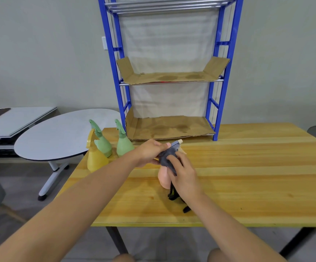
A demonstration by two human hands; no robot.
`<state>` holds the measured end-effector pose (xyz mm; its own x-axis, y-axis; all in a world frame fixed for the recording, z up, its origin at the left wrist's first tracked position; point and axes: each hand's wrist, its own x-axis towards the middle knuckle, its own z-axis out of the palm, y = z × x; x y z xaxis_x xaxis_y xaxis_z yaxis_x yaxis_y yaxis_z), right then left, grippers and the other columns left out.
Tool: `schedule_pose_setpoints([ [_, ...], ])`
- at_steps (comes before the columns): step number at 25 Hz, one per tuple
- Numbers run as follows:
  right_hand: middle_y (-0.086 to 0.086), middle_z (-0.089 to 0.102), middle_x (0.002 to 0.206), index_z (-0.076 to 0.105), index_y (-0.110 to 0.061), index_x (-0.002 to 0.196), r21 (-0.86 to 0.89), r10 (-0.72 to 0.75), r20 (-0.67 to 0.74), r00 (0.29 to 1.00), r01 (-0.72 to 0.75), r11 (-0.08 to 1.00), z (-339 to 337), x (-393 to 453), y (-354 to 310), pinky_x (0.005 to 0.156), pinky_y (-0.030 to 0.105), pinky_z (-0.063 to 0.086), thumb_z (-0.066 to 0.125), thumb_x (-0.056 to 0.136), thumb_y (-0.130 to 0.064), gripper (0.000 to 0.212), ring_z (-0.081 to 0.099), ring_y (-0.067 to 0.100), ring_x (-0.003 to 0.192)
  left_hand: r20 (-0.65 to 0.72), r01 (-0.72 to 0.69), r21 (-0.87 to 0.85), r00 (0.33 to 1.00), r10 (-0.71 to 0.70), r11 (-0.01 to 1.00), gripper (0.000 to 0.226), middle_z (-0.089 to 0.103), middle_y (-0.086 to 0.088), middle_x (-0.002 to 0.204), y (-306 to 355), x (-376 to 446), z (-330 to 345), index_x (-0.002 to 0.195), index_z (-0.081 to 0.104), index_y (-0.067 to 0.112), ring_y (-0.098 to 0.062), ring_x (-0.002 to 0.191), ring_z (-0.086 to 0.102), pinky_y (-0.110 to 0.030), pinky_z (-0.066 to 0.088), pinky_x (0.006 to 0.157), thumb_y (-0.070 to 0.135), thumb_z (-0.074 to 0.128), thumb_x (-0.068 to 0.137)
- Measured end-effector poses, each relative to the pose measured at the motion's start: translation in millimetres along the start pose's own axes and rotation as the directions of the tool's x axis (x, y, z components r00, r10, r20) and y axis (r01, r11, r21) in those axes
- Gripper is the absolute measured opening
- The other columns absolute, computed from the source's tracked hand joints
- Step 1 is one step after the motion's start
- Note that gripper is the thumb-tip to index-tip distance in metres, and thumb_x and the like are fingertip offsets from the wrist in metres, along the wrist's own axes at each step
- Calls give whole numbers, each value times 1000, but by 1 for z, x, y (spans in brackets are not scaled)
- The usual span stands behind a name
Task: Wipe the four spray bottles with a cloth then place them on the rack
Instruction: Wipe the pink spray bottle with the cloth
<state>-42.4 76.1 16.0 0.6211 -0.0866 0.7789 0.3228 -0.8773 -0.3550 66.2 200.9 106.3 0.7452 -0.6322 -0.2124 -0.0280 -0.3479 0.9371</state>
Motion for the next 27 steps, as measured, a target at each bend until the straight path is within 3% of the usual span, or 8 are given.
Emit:
schedule_pose_setpoints([
  [2, 9, 55, 120, 64, -9, 114, -1, -45, 2, 999, 45, 999, -6, 5, 1, 87, 35, 52, 71, 81, -1, 34, 58, 25, 106, 7, 3, 1, 1000, -3, 1000, 43, 73, -12, 93, 1, -1, 2, 101, 74, 1, -21, 90, 69, -39, 61, 88, 39, 55, 105],
  [6, 7, 56, 117, 64, -7, 111, 118, 144, -115, 983, -130, 984, -15, 16, 8, 86, 32, 51, 71, 81, 1, 32, 59, 19, 101, 20, 7, -25, 1000, -6, 1000, 39, 67, -12, 95, 2, -3, 4, 100, 72, 5, -21, 94, 65, -35, 60, 87, 39, 54, 105],
  [10, 10, 56, 120, 64, -8, 112, 45, -98, 50, 994, 96, 994, -5, -1, -5, 92, 31, 48, 69, 83, -1, 30, 57, 23, 106, 6, 20, -30, 1000, -20, 999, 38, 69, -8, 84, 3, -3, 4, 99, 74, 5, -19, 82, 65, -39, 59, 85, 37, 55, 105],
  [12, 7, 57, 118, 65, -7, 110, 91, 37, -39, 999, -34, 995, -15, 8, 3, 91, 24, 47, 71, 81, 1, 31, 57, 18, 105, 0, 18, -31, 1000, -18, 999, 38, 70, -8, 87, 2, -3, 4, 97, 73, 5, -18, 87, 67, -41, 59, 92, 37, 54, 105],
  [15, 4, 58, 109, 64, -7, 108, 118, 257, -162, 953, -239, 964, -27, 17, 23, 84, 19, 47, 73, 78, 4, 34, 60, 17, 95, 9, 28, -28, 1000, -28, 999, 40, 71, -15, 104, 2, -3, 3, 98, 73, 4, -27, 108, 69, -35, 60, 89, 38, 54, 105],
  [20, 4, 58, 112, 65, -6, 109, 112, 177, -40, 983, -171, 979, -26, 12, 18, 89, 8, 39, 71, 76, 5, 35, 55, 8, 100, 14, 27, -12, 1000, -27, 1000, 39, 74, -17, 117, 3, -5, 3, 97, 74, 7, -28, 116, 68, -35, 59, 91, 39, 53, 105],
  [24, 0, 58, 112, 63, -13, 114, 57, 367, 4, 930, -367, 928, -36, 16, 37, 84, 10, 40, 72, 77, 3, 41, 59, 17, 100, -6, 17, 12, 1000, -17, 1000, 49, 70, -23, 119, 1, -3, 1, 110, 69, -7, -30, 116, 68, -31, 61, 84, 39, 54, 105],
  [27, -1, 58, 110, 63, -14, 112, 75, 336, 5, 942, -335, 939, -44, 18, 33, 83, 10, 42, 73, 77, 2, 40, 57, 11, 96, -4, 6, 29, 1000, -6, 1000, 54, 70, -20, 122, -4, -3, 2, 116, 70, -1, -28, 117, 68, -29, 59, 83, 47, 47, 106],
])
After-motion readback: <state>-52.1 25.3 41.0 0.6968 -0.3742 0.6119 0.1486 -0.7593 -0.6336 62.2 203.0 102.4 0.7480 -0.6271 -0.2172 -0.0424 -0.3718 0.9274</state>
